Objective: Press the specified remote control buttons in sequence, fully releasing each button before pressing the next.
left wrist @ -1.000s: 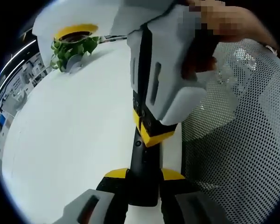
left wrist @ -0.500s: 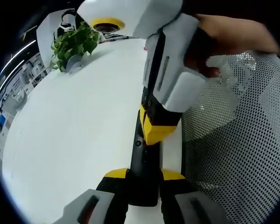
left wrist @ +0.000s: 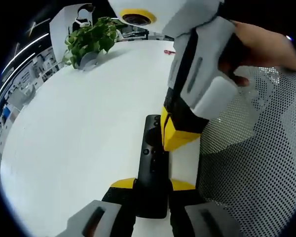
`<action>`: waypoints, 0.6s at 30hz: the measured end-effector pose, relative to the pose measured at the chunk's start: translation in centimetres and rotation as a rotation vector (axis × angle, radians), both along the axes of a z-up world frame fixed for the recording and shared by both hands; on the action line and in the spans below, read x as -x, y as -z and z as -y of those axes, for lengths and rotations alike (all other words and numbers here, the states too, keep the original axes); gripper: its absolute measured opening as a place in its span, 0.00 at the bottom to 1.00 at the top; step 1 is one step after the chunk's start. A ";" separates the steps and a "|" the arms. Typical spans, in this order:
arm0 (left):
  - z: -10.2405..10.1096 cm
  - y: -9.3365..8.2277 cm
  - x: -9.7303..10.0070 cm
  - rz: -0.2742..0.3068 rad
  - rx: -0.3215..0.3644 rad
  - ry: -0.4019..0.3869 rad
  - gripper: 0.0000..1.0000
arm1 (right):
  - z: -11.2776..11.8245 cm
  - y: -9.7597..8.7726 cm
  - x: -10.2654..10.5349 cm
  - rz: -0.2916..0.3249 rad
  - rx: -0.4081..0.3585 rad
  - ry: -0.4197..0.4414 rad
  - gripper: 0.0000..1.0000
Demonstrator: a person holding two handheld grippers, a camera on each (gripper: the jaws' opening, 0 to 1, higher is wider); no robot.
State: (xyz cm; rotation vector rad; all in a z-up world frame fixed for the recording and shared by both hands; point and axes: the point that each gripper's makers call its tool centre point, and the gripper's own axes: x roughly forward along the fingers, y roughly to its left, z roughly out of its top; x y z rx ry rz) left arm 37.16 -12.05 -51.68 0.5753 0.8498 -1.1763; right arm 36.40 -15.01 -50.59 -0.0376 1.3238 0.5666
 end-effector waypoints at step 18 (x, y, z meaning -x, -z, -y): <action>-0.1 0.0 0.1 0.031 -0.016 0.030 0.25 | -0.1 0.2 -0.4 0.035 0.041 -0.050 0.00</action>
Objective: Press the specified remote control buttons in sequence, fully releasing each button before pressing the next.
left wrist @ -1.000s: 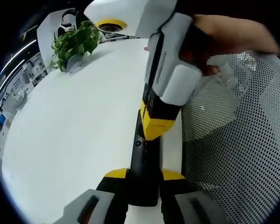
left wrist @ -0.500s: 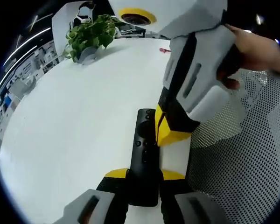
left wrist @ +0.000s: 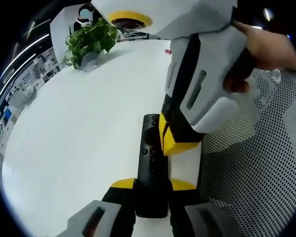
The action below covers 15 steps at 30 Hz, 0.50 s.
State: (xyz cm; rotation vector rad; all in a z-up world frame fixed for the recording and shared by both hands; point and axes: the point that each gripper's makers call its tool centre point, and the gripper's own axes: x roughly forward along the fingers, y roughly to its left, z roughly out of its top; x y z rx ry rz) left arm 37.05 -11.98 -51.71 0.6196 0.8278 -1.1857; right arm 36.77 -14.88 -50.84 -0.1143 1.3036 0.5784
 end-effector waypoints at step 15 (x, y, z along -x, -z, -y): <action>0.0 0.0 0.0 0.001 0.003 0.004 0.25 | 0.0 0.5 0.2 0.020 0.035 -0.032 0.00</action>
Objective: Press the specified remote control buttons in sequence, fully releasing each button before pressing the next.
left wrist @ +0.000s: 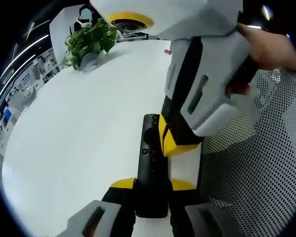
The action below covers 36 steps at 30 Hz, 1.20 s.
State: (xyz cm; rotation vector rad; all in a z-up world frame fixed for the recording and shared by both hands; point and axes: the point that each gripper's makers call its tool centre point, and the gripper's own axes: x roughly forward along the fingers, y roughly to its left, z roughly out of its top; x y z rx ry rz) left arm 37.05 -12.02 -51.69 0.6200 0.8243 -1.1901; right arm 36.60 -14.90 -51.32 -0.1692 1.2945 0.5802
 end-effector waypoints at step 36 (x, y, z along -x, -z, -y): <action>0.5 0.0 0.8 0.010 0.025 0.089 0.24 | -0.4 -0.8 -0.5 -0.022 -0.097 0.087 0.00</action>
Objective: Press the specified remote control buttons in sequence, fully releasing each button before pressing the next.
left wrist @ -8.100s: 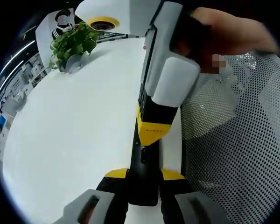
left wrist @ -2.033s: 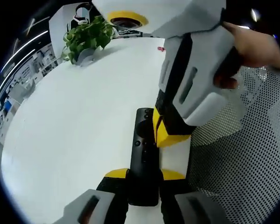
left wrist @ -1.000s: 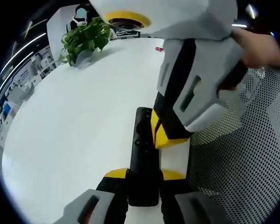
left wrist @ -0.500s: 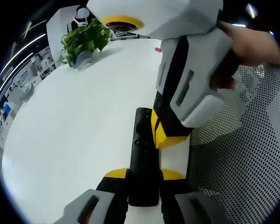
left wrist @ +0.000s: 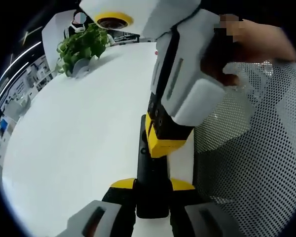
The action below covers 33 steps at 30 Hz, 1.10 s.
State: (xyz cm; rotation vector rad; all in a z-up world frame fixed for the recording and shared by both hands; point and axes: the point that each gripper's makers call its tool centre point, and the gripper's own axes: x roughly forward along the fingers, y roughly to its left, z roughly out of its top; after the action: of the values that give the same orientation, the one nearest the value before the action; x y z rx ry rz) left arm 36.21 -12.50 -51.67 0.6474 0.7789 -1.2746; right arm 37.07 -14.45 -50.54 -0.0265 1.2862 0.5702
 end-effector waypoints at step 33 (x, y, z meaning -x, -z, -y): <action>0.1 0.0 0.4 -0.006 -0.002 0.015 0.25 | -0.3 0.4 0.6 -0.001 0.057 -0.026 0.00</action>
State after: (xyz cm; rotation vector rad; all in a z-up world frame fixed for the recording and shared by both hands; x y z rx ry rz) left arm 35.77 -12.61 -51.67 0.6520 0.7817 -1.2904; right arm 36.47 -14.20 -50.96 -0.0903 1.3050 0.5551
